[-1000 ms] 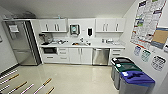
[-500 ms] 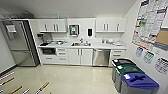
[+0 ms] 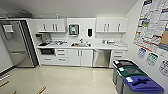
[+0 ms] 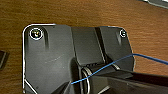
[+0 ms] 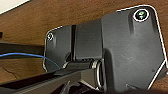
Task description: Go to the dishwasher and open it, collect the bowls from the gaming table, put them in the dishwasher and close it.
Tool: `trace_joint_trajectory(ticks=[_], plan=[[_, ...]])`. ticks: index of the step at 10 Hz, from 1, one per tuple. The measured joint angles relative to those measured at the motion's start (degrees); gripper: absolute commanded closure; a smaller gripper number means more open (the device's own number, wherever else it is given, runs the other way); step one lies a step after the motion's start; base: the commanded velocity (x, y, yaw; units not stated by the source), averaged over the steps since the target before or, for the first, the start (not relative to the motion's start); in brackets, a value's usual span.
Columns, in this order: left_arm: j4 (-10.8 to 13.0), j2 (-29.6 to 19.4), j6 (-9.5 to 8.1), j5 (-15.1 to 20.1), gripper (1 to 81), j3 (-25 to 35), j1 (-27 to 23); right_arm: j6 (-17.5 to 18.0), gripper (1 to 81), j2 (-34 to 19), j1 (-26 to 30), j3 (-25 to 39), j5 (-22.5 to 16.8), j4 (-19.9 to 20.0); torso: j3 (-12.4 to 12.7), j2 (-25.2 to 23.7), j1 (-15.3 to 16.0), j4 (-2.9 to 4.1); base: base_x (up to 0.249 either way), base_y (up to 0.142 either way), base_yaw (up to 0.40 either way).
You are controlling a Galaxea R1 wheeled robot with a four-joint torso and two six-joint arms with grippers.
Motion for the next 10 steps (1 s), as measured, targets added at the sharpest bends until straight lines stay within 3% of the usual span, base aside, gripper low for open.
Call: trace_joint_trajectory(ticks=[10], plan=[[0.00, 0.13, 0.00, -0.02, 1.0, -0.11, 0.00, 0.00, 1.0, 0.22, 0.48, -0.06, -0.22, -0.02, 0.00, 0.00, 0.05, 0.00, 0.147, 0.000, 0.000]])
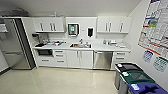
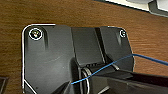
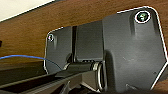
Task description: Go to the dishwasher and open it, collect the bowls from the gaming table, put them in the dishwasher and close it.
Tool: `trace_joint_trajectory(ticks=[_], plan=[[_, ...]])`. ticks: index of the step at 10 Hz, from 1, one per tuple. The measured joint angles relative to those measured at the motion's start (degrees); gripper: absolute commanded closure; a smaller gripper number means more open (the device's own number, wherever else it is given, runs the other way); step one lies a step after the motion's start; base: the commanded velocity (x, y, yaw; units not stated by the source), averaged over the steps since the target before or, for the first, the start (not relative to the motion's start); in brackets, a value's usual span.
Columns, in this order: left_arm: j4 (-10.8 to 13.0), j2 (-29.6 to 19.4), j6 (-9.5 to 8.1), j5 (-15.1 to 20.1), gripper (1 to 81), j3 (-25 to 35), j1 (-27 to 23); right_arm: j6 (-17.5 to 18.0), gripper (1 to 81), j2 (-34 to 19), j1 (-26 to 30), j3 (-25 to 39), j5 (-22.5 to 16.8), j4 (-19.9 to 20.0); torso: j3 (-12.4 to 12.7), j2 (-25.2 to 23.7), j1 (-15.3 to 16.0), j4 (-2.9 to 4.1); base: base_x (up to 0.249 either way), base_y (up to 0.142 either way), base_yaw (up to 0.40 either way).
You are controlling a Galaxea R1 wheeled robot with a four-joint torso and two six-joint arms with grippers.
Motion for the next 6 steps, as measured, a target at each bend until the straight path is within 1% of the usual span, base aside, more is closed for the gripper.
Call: trace_joint_trajectory(ticks=[6], plan=[[0.00, -0.29, 0.00, -0.02, 1.0, 0.02, -0.05, 0.00, 1.0, 0.00, 0.13, 0.00, -0.06, 0.00, -0.02, 0.00, -0.02, 0.00, 0.147, 0.000, 0.000]])
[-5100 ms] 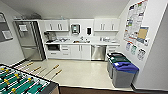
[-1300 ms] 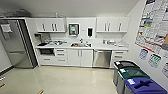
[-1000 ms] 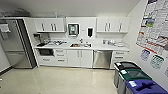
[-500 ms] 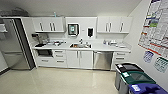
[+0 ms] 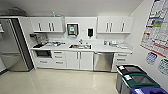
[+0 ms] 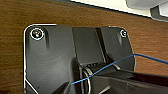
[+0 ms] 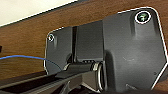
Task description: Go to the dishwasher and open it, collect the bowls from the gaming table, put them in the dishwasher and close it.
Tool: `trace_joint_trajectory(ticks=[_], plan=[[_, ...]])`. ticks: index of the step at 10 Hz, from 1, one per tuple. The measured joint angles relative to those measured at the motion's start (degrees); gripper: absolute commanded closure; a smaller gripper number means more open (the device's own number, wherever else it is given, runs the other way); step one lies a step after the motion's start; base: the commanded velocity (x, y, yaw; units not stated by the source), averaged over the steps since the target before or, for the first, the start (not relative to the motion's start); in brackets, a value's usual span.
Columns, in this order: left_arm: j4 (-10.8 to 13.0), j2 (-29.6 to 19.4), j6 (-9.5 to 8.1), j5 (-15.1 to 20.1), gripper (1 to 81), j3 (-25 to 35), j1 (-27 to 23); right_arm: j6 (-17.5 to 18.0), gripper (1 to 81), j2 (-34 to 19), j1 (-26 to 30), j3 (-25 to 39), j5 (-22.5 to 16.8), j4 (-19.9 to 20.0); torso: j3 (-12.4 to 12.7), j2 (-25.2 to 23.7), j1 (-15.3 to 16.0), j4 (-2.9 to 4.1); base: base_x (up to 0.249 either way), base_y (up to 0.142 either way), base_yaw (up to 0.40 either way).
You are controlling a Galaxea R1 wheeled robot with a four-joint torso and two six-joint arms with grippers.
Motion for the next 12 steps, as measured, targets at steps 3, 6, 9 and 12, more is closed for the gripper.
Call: trace_joint_trajectory(ticks=[3, 6, 9, 12], plan=[[0.00, 0.13, 0.00, 0.00, 1.0, 0.00, 0.00, 0.00, 1.0, -0.09, -0.13, 0.00, 0.05, -0.02, 0.00, 0.00, 0.02, 0.00, 0.146, 0.000, 0.000], [0.00, 0.09, 0.00, -0.05, 1.0, 0.00, 0.00, 0.00, 1.0, 0.02, -0.16, -0.11, 0.05, -0.02, 0.00, 0.00, 0.04, 0.00, 0.140, 0.000, 0.000], [0.00, 0.05, 0.00, -0.11, 1.0, 0.02, -0.02, -0.02, 1.0, -0.11, 0.06, -0.11, -0.06, -0.06, 0.00, 0.02, 0.06, 0.00, 0.113, 0.000, 0.000], [0.00, 0.00, 0.00, -0.13, 1.0, 0.02, -0.04, 0.00, 1.0, -0.09, 0.02, -0.11, -0.37, -0.09, 0.00, 0.00, 0.04, 0.00, 0.099, 0.000, 0.000]])
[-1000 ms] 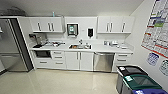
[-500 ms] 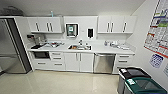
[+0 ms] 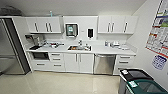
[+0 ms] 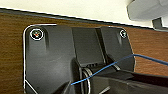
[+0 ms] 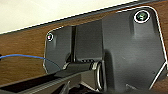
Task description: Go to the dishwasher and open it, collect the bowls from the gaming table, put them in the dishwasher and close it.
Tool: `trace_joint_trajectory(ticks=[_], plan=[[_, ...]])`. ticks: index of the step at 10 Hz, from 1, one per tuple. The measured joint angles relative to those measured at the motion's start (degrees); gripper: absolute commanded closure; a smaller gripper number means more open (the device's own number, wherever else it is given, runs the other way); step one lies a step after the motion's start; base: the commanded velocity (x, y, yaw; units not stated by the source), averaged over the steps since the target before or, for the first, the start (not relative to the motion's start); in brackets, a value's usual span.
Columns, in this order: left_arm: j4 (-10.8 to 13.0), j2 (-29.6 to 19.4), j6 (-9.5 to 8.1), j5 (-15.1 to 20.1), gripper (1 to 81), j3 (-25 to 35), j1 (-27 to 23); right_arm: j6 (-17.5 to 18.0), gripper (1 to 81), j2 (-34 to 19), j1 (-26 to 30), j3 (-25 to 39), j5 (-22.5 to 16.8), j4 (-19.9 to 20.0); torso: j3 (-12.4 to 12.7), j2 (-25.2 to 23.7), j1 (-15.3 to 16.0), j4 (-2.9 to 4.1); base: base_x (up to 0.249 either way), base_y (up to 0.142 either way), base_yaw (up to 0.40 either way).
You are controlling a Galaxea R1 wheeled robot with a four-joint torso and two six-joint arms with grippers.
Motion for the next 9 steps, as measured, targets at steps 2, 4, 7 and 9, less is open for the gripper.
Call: trace_joint_trajectory(ticks=[2, 4, 7, 9], plan=[[0.00, -0.02, 0.00, 0.05, 1.0, 0.00, 0.06, 0.00, 1.0, 0.00, 0.01, 0.00, 0.01, 0.02, 0.00, 0.00, -0.02, 0.00, 0.095, 0.000, 0.000], [0.00, -0.04, 0.00, 0.02, 1.0, 0.00, 0.04, 0.00, 1.0, 0.00, 0.00, 0.00, -0.10, 0.00, 0.00, 0.00, -0.02, 0.00, 0.095, 0.000, 0.000], [0.00, -0.04, 0.00, 0.00, 1.0, 0.00, 0.01, 0.00, 1.0, 0.00, 0.00, 0.00, -0.07, 0.00, 0.00, 0.02, 0.00, 0.00, 0.090, 0.000, 0.000], [0.00, -0.04, 0.00, 0.02, 1.0, 0.00, 0.04, 0.00, 1.0, 0.09, -0.16, 0.00, -0.10, 0.00, 0.00, 0.00, -0.02, 0.00, 0.086, 0.000, 0.000]])
